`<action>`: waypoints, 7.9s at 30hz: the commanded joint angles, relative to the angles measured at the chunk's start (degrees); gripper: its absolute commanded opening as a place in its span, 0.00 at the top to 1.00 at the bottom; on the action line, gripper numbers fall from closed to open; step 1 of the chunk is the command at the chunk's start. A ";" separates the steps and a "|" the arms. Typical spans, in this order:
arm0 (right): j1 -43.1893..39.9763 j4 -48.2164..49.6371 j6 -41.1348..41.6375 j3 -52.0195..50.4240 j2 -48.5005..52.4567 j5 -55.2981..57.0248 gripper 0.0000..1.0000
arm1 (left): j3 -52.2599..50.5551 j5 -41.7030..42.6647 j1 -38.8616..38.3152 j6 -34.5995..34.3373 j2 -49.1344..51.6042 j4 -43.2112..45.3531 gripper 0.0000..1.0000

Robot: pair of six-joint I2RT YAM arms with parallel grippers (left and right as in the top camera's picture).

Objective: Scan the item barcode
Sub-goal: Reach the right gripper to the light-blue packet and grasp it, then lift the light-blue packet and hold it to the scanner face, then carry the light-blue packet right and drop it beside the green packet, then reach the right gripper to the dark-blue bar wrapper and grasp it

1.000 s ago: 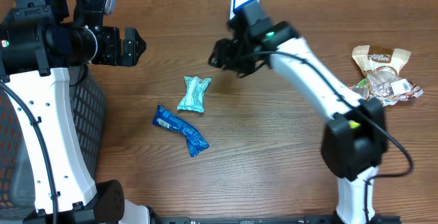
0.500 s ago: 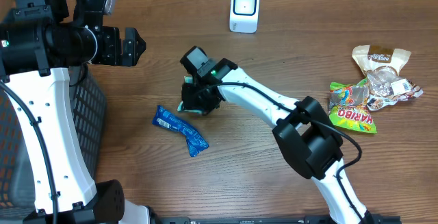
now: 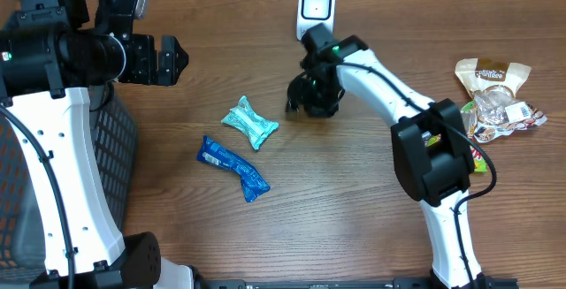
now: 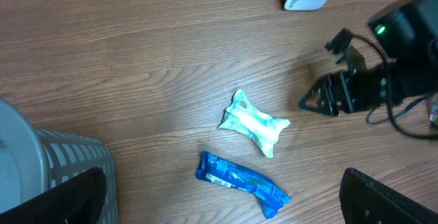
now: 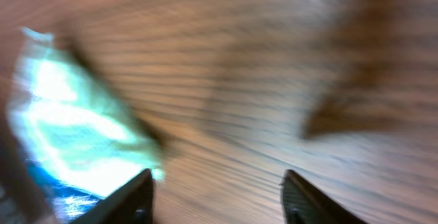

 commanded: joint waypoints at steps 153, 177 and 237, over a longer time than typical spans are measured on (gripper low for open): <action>9.97 26.03 -78.62 -6.91 -26.18 56.52 0.96 | 1.11 0.63 -0.09 0.44 0.04 0.07 0.00; -49.79 -11.23 -6.69 -14.88 -25.77 15.96 0.41 | 1.11 0.63 -0.09 0.44 0.04 0.07 0.00; 9.49 -1.53 12.79 -12.13 -4.15 5.75 0.96 | 1.11 0.63 -0.09 0.44 0.04 0.07 0.00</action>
